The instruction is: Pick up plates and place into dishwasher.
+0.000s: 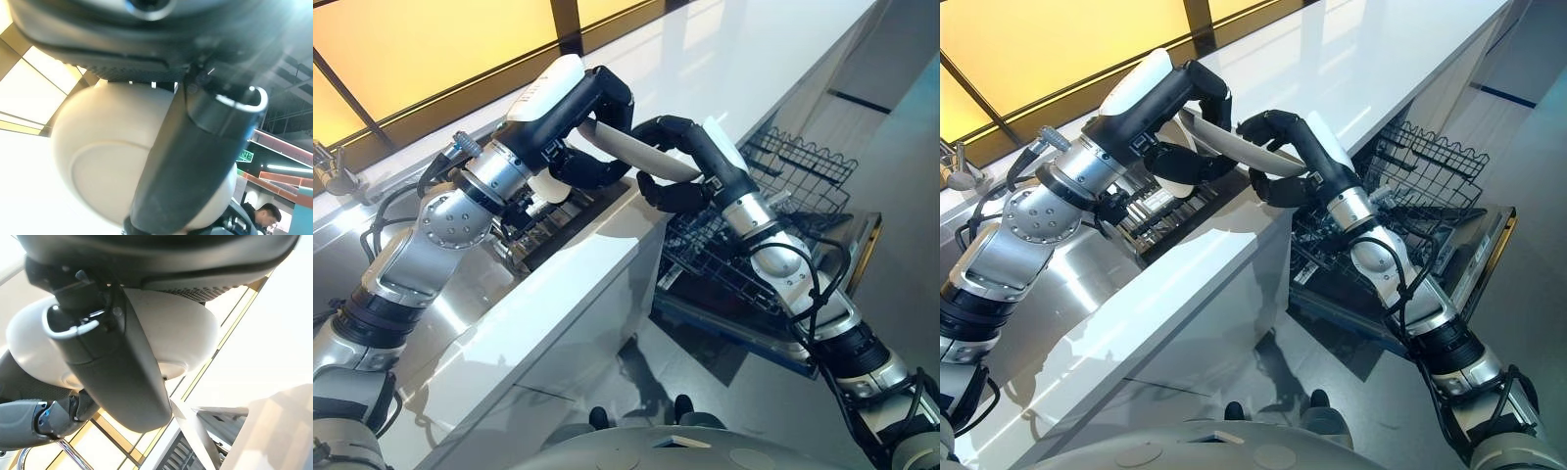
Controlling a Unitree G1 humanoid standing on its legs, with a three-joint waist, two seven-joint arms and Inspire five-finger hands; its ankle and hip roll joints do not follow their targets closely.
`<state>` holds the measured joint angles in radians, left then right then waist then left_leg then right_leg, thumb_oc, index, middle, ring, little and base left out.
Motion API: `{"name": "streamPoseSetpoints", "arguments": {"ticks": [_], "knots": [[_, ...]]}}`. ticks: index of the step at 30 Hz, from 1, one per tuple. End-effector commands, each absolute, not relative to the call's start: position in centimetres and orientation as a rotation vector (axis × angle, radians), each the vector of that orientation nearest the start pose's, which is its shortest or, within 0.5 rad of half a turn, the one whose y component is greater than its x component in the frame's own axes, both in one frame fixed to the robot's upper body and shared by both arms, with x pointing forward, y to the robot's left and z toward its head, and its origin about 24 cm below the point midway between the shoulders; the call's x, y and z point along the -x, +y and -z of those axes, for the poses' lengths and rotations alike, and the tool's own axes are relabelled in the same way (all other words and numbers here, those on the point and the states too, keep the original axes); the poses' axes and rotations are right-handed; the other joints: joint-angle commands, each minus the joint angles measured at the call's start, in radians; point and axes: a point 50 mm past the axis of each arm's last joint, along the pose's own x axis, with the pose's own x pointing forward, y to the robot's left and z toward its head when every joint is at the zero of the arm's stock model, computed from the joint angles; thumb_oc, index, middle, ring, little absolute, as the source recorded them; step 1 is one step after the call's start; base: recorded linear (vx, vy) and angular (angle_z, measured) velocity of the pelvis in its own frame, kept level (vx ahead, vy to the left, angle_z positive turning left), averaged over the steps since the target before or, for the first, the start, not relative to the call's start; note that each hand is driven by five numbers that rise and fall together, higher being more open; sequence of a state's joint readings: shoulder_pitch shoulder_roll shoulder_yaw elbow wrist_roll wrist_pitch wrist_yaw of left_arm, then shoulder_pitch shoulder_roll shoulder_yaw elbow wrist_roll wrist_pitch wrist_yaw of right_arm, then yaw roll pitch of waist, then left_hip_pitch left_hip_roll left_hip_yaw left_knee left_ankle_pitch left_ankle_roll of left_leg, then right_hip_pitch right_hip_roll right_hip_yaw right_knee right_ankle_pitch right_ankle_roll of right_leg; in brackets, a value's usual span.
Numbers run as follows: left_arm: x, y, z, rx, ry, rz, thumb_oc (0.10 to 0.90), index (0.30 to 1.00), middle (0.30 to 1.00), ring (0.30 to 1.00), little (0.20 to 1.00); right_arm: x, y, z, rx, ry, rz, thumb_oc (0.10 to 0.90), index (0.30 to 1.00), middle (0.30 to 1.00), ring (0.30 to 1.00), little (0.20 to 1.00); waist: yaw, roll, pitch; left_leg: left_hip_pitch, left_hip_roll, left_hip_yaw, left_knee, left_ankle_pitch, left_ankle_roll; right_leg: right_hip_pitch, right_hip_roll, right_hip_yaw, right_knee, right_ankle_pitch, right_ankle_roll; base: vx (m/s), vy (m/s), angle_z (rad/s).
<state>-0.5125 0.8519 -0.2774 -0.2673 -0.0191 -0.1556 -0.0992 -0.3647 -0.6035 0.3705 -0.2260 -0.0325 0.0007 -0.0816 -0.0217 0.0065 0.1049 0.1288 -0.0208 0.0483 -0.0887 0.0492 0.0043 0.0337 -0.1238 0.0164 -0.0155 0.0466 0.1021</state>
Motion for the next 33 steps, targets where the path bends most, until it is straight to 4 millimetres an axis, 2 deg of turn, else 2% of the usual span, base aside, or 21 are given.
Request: {"name": "streamPoseSetpoints", "arguments": {"ticks": [1,10,11,12,13,19,25,29,33], "knots": [[-26.3,13.9,-27.8,-0.83,-0.984,0.442,0.1,0.3,0.3,0.3,0.2,-26.2,-11.5,-23.7,0.518,-0.916,-0.243,0.1,0.3,0.3,0.3,0.2,0.009,-0.001,-0.101,-0.029,-0.036,-0.029,0.001,-0.071,0.056,-0.028,-0.01,0.003,0.109,0.0,0.05,0.0,0.0,0.0],[-25.8,14.0,-27.5,-0.793,-0.986,0.451,0.1,0.3,0.3,0.3,0.2,-26.3,-12.7,-23.8,0.506,-0.935,-0.12,0.1,0.3,0.3,0.3,0.2,0.017,0.0,-0.103,-0.029,-0.038,-0.039,0.001,-0.071,0.056,-0.024,-0.015,-0.01,0.11,0.001,0.047,0.0,0.0,0.0],[-25.8,14.0,-27.4,-0.789,-0.977,0.455,0.224,0.406,0.406,0.406,0.324,-26.3,-12.9,-23.8,0.502,-0.94,-0.099,0.1,0.3,0.3,0.3,0.2,0.018,0.001,-0.102,-0.03,-0.038,-0.042,0.001,-0.071,0.056,-0.023,-0.016,-0.012,0.109,0.0,0.046,0.0,0.0,0.0],[-25.8,14.1,-27.3,-0.782,-0.975,0.451,0.72,0.832,0.832,0.832,0.82,-26.3,-13.0,-23.9,0.5,-0.941,-0.091,0.1,0.3,0.3,0.3,0.2,0.019,0.001,-0.102,-0.029,-0.038,-0.043,0.001,-0.071,0.056,-0.021,-0.016,-0.014,0.108,0.0,0.047,0.0,0.0,0.0],[-25.8,14.2,-27.2,-0.773,-0.967,0.455,0.8,0.9,0.9,0.9,0.9,-26.3,-13.1,-24.0,0.497,-0.947,-0.076,0.1,0.3,0.3,0.3,0.2,0.022,0.001,-0.101,-0.034,-0.037,-0.041,0.001,-0.061,0.055,-0.025,-0.015,-0.015,0.106,0.009,0.045,0.0,0.0,0.0],[-26.0,14.8,-26.7,-0.767,-0.939,0.419,0.8,0.9,0.9,0.9,0.9,-26.3,-14.2,-24.4,0.496,-0.978,0.015,0.1,0.3,0.3,0.3,0.2,0.028,0.001,-0.103,-0.033,-0.032,-0.042,0.001,-0.06,0.052,-0.017,-0.015,-0.024,0.097,0.001,0.045,0.01,0.0,0.0],[-26.1,17.2,-26.7,-0.801,-0.909,0.309,0.8,0.9,0.9,0.9,0.9,-26.1,-16.9,-25.1,0.516,-1.013,0.154,0.1,0.3,0.3,0.3,0.2,0.036,-0.003,-0.106,-0.034,-0.028,-0.044,0.001,-0.059,0.049,-0.011,-0.013,-0.035,0.091,-0.002,0.045,0.02,-0.019,0.05],[-26.2,20.0,-26.9,-0.832,-0.87,0.205,0.8,0.9,0.9,0.9,0.9,-26.1,-19.9,-25.7,0.583,-1.021,0.284,0.1,0.3,0.3,0.3,0.2,0.041,-0.006,-0.109,-0.034,-0.025,-0.046,0.001,-0.057,0.046,-0.007,-0.013,-0.046,0.088,-0.005,0.045,0.03,-0.025,0.1],[-26.0,22.8,-27.0,-0.85,-0.831,0.102,0.8,0.9,0.9,0.9,0.9,-26.0,-23.7,-25.8,0.629,-0.978,0.447,0.1,0.3,0.3,0.3,0.2,0.042,-0.008,-0.113,-0.035,-0.02,-0.043,0.001,-0.056,0.041,0.0,-0.01,-0.055,0.079,-0.012,0.041,0.03,-0.03,0.04]]}}
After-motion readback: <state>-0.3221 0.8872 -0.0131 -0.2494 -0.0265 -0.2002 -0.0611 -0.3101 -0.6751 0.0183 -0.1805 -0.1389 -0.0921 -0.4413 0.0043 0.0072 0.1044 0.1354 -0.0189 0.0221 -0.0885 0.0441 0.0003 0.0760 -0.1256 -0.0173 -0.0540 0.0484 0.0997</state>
